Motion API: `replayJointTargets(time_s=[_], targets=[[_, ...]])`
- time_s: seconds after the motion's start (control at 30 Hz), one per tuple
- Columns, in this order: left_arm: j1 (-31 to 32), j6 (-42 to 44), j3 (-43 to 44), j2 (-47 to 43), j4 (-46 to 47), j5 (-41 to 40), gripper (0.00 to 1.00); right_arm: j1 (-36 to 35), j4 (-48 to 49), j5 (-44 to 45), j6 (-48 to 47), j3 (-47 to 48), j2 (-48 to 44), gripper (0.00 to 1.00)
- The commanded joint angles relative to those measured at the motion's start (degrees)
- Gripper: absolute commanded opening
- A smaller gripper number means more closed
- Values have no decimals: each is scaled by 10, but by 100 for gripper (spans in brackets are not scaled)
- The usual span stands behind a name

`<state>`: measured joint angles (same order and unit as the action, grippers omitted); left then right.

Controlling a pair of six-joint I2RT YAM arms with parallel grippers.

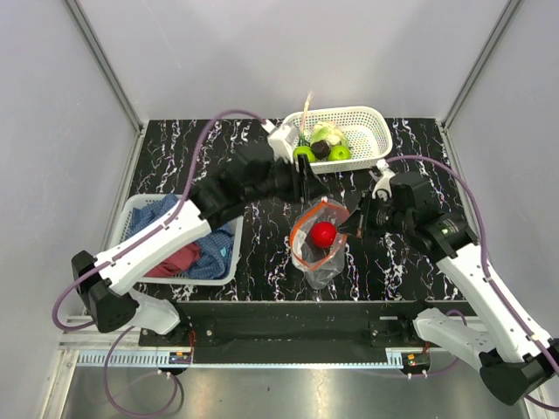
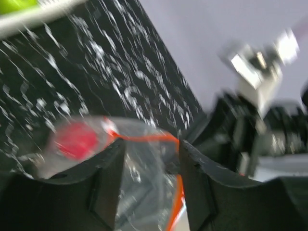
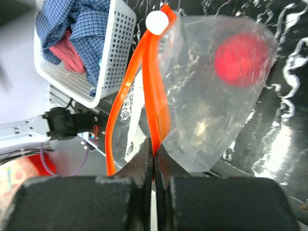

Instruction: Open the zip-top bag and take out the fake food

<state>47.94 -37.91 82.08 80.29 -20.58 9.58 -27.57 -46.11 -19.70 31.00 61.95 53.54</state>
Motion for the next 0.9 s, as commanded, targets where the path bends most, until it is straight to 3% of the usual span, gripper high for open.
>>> replayJointTargets(time_s=[0.0, 0.3, 0.63, 0.87], targets=[[64, -16, -16, 5, -71, -34, 43, 2, 71, -49, 42, -19, 18, 0], [124, -25, 13, 65, -161, -126, 21, 2, 94, -59, 111, -43, 9, 0], [129, -4, -1, 131, -136, -186, 15, 2, 86, -53, 151, -53, -8, 0], [127, 0, -16, 172, -53, -216, 20, 2, 85, -59, 166, -57, 3, 0]])
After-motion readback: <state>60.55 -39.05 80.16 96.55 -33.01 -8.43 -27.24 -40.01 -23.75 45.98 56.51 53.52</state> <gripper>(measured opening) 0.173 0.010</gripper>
